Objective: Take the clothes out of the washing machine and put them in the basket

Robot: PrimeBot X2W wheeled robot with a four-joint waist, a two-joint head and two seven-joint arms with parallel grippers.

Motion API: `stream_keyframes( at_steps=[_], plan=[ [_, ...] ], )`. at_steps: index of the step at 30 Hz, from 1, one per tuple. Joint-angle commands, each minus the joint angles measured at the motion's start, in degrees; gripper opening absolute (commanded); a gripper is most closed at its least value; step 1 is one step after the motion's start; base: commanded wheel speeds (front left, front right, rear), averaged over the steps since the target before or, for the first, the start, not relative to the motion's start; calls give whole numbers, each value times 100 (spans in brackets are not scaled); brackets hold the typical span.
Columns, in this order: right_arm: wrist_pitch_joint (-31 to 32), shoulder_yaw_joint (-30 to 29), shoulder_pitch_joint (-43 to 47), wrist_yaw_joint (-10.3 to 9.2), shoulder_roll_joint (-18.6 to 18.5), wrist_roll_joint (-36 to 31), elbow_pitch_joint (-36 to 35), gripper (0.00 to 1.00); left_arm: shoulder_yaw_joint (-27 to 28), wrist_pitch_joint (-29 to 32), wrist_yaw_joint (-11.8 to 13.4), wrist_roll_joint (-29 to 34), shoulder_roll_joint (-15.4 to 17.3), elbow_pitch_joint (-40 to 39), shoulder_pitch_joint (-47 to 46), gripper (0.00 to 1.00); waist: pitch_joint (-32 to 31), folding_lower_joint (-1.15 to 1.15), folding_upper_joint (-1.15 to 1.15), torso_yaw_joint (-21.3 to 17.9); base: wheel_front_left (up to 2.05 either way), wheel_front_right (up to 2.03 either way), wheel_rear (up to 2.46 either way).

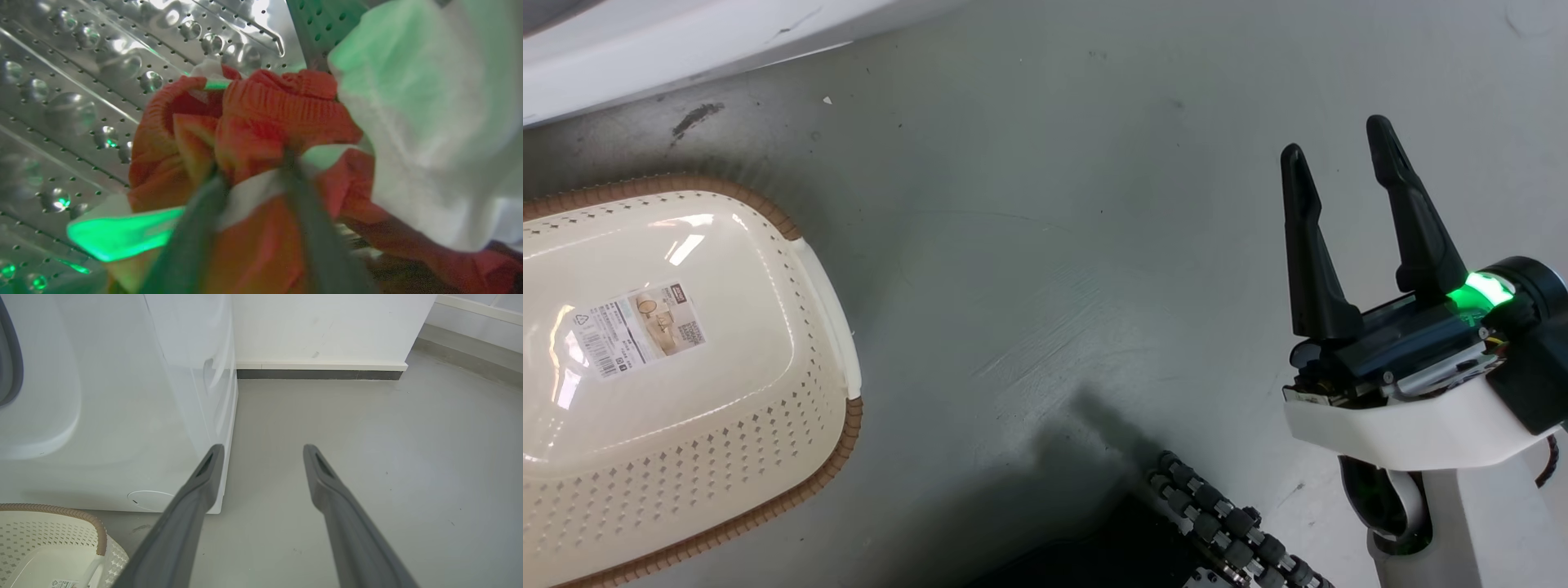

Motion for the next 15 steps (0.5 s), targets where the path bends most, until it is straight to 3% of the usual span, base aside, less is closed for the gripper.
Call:
stream_keyframes(
  at_steps=[1, 8, 15],
  plan=[
    [-14, -13, 2, -6, 13, 57, -36, 100, -96, 8, -4, -41, 0, 87, 44, 0, 4, -1, 0, 3, 0, 0, 0],
    [-14, 14, -140, -5, 13, 51, 3, 100, -76, -659, -2, 9, 18, 225, -265, 0, -1, -1, 0, 1, 0, 0, 0],
    [-14, -181, -203, -6, 13, -118, 80, 100, -67, -1772, 153, 50, -319, 578, -153, 0, -283, -1, 0, 246, 0, 0, 0]
  ],
)
